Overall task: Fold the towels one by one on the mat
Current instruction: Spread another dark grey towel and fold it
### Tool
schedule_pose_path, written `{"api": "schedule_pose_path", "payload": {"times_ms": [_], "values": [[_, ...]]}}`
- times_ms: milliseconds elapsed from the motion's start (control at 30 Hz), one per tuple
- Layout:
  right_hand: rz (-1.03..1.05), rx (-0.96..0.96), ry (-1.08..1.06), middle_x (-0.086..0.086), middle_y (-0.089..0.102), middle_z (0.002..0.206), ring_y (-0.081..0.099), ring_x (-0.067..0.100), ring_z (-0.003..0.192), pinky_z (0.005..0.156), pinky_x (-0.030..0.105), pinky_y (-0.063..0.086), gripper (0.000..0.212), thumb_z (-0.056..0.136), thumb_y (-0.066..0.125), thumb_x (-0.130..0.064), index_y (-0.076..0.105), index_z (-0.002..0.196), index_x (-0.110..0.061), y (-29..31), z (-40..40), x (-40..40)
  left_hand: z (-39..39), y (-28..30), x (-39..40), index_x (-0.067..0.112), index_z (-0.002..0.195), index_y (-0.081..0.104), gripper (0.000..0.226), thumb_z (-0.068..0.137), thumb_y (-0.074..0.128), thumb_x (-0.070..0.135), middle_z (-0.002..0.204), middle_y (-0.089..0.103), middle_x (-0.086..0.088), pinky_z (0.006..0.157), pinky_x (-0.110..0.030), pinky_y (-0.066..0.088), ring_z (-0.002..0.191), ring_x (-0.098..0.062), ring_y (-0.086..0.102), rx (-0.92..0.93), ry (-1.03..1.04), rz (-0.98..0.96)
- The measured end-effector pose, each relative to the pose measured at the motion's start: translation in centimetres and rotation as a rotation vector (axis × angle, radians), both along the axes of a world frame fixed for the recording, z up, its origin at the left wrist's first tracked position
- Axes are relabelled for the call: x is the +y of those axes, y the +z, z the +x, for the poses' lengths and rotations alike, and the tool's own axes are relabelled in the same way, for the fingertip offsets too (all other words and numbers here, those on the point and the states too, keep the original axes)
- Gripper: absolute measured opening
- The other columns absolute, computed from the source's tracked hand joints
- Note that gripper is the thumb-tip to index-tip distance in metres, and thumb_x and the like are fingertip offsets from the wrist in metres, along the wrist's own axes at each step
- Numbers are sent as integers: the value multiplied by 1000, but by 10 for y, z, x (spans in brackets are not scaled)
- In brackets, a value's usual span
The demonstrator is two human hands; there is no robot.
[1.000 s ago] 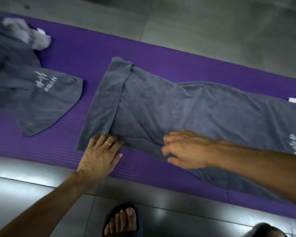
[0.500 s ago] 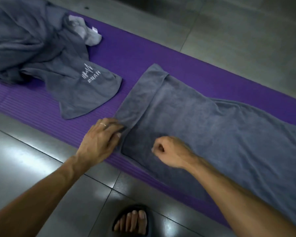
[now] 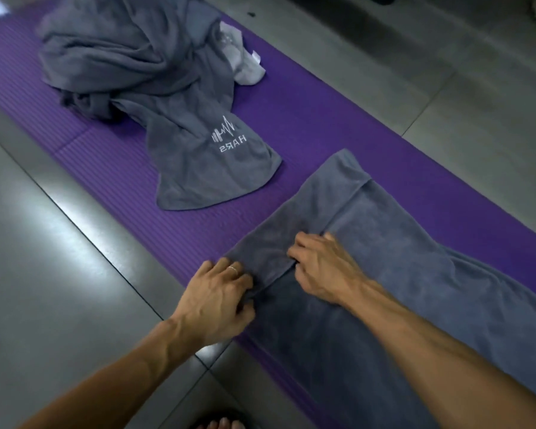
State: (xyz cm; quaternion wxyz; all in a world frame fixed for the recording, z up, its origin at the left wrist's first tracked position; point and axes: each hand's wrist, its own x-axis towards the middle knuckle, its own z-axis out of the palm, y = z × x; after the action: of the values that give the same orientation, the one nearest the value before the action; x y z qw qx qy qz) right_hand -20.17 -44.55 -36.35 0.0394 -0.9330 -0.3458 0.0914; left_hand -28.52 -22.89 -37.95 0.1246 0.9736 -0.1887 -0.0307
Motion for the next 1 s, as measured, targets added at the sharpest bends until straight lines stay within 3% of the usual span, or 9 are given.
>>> {"api": "schedule_pose_path", "payload": {"times_ms": [100,167,267,333,467,667,800,900,1000], "values": [[72,6,-81,3,62,85,64,27,78,69,39,46,32,83,39,-30,69,84,-18,7,20,-5,18,4,3,20,84,63,25,86,50,41,88,57,0,66,-36,44,79,-22,53,-14,292,-50],[131,-37,-170,7,64,105,64,32,87,73,44,51,34,90,41,-19,67,112,-14,12,56,-2,35,5,-1,16,95,63,27,88,53,40,98,58,-7,71,-41,44,87,-28,53,49,455,59],[-48,12,-151,7,46,136,61,34,99,76,45,50,42,95,45,-12,48,137,-16,10,103,6,39,3,-12,16,93,60,31,91,46,43,96,59,-6,73,-40,42,86,-25,52,127,423,108],[-194,24,-65,8,46,127,60,33,98,70,42,44,27,97,44,-17,52,123,-14,5,117,5,36,6,-14,18,92,46,27,96,34,42,84,57,0,69,-34,42,77,-20,52,160,435,-32],[-95,11,-109,10,52,108,57,33,93,69,39,35,12,96,47,-16,54,104,-9,11,135,2,50,12,13,23,94,24,22,100,30,44,61,48,7,61,-34,41,63,-27,58,277,452,-211],[75,121,-203,9,53,115,58,32,99,87,42,45,30,88,53,-15,57,117,-12,2,152,21,69,4,43,13,121,48,47,90,45,47,96,63,-7,56,-38,50,80,-32,65,128,373,102],[196,-156,-621,17,58,119,55,38,109,92,44,44,33,95,47,-20,58,123,-8,9,179,-18,78,3,16,10,121,59,48,86,45,40,118,58,-10,82,-43,49,108,-32,57,-68,241,-25],[137,68,-981,16,63,115,58,35,108,92,42,46,31,95,53,-32,63,111,-7,8,201,-52,87,-9,-17,10,134,54,53,89,46,38,136,54,-8,106,-47,38,133,-29,44,-30,132,-55],[238,360,-1046,2,62,84,58,20,83,75,31,49,16,85,72,-29,62,86,-16,7,202,-59,91,-25,-36,12,142,45,61,92,39,46,147,45,-8,114,-50,20,142,-29,30,66,78,13]]}}
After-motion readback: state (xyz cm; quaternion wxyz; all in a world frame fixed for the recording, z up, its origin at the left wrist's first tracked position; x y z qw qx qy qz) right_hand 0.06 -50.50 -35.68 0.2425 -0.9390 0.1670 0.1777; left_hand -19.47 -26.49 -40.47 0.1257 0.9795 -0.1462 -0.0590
